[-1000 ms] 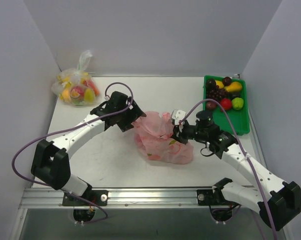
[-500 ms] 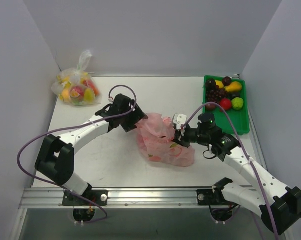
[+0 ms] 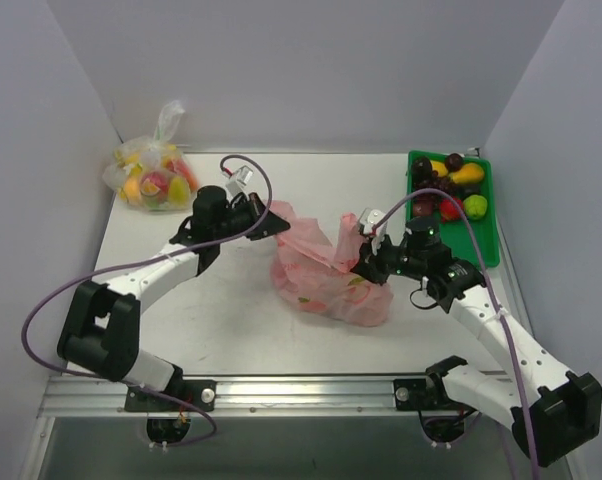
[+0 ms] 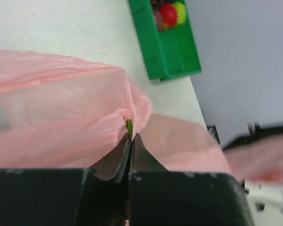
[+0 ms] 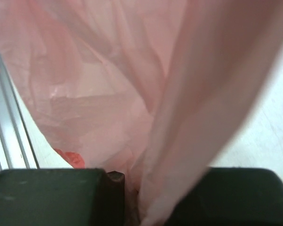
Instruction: Place the fake fruits into the plastic bag and tie a complex knot
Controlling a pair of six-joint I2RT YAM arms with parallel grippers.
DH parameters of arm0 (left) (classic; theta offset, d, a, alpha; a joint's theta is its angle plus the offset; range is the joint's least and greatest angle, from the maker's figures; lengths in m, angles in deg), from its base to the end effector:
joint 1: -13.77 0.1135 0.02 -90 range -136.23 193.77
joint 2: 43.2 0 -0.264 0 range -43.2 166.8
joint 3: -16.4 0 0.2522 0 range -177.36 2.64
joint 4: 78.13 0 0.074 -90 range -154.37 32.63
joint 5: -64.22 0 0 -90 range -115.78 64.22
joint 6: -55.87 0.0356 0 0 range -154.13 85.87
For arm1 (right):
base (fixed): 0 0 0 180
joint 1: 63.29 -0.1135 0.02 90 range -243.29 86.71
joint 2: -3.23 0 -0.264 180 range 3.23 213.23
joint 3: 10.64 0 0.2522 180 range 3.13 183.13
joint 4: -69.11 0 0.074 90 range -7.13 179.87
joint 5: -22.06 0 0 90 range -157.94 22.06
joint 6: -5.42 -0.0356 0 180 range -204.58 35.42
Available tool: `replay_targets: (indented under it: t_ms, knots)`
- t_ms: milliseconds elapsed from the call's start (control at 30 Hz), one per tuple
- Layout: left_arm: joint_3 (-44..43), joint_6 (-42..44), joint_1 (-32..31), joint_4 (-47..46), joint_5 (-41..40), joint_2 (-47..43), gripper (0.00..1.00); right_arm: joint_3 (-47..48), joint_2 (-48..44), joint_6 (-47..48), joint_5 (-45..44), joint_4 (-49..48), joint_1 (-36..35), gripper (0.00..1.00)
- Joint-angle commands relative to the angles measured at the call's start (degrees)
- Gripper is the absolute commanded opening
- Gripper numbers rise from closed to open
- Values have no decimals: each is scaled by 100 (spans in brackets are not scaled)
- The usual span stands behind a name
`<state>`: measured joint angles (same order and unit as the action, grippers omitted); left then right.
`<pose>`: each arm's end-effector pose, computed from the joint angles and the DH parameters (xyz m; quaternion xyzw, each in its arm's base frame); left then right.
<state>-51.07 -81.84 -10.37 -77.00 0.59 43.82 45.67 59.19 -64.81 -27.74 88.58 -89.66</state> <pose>0.3065 -0.1547 0.2554 -0.0366 0.8105 -0.4768 0.3383 0.1869 0.1183 0.3007 -0.4831 0.6258 0.3109 0.5275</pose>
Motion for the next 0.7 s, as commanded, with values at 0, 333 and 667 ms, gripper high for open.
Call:
replay_targets:
  t_ms: [0,333,667]
  knots:
    - [404,1673,85,-1444,1772,-947,0,491,300,-895,-311,166,456,0]
    - [112,9271,-468,2255,4411,-1962,0,1783,1513,-1784,-646,1168,230,0]
    - [947,7594,-293,1786,2805,-2627,5,1090,864,-1354,-989,1002,106,0]
